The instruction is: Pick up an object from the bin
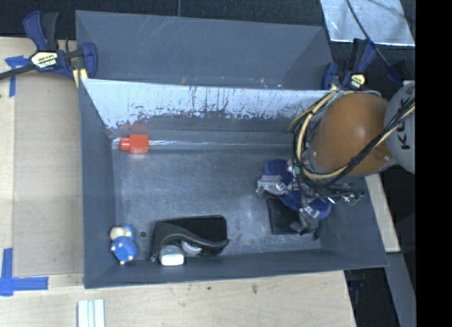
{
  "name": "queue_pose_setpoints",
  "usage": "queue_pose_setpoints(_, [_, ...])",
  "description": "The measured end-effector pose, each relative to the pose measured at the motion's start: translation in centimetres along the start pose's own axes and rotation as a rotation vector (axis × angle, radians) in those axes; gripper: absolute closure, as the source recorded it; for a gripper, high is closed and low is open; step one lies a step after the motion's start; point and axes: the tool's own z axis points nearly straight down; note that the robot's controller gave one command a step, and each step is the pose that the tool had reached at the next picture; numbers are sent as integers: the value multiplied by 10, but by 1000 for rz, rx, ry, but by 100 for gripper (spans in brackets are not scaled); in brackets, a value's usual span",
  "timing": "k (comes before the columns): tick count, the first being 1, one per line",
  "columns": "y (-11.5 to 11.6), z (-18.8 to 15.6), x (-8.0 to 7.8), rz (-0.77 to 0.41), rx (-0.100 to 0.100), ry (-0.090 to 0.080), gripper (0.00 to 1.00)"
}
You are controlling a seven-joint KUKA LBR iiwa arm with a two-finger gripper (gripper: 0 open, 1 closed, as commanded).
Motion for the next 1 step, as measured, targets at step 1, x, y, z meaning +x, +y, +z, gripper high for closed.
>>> queue_pose_setpoints(1, [-4, -1, 1, 5, 5, -1, 100])
